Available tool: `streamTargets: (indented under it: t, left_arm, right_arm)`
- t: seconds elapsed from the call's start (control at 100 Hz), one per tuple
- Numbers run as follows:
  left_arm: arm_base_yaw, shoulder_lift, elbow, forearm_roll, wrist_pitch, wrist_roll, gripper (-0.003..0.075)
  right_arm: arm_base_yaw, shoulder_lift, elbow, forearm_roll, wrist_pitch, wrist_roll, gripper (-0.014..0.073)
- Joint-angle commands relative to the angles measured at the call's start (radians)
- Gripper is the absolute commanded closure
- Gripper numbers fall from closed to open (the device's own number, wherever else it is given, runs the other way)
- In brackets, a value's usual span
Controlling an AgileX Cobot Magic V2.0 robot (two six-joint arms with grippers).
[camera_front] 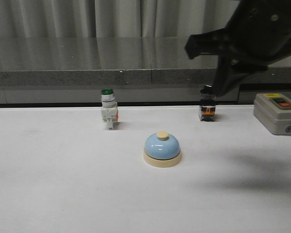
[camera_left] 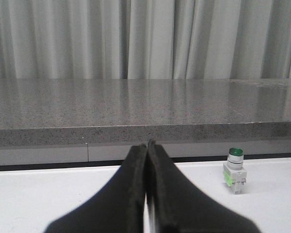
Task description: Place and press bell with both arms
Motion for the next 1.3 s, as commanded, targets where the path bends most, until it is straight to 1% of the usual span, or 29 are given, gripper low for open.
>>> streamTargets:
  t: [0.0, 0.18, 0.32, 0.43, 0.5, 0.84, 1.06, 1.29]
  left_arm:
    - [0.001, -0.033, 0.055, -0.010, -0.077, -0.010, 0.0741]
    - [0.001, -0.033, 0.055, -0.010, -0.077, -0.010, 0.0741]
    - [0.001, -0.033, 0.055, -0.010, -0.077, -0.010, 0.0741]
    - [0.001, -0.033, 0.055, -0.010, -0.077, -0.010, 0.0741]
    - [0.001, -0.033, 0.055, -0.010, -0.077, -0.010, 0.0741]
    - [0.001, -0.033, 0.055, -0.010, -0.077, -0.010, 0.0741]
    - [0.001, -0.033, 0.055, -0.010, -0.077, -0.010, 0.0741]
    - [0.001, -0.033, 0.055, -0.010, -0.077, -0.010, 0.0741]
  right_arm:
    - [0.032, 0.027, -0.076, 0.001, -0.050, -0.007, 0.0658]
    - [0.081, 0.131, -0.157, 0.001, -0.047, -0.007, 0.0658]
    - [0.092, 0.185, -0.190, 0.005, -0.046, -0.007, 0.0658]
    - [0.092, 0.211, -0.210, 0.037, -0.036, -0.007, 0.0658]
    - [0.093, 0.217, -0.217, 0.053, -0.036, -0.007, 0.0658]
    - [0.093, 0.225, -0.223, 0.054, -0.037, -0.007, 0.0658]
    - [0.123, 0.227, -0.223, 0.059, -0.040, -0.007, 0.0658]
    - [0.126, 0.244, -0.223, 0.059, -0.040, -0.007, 0.0658]
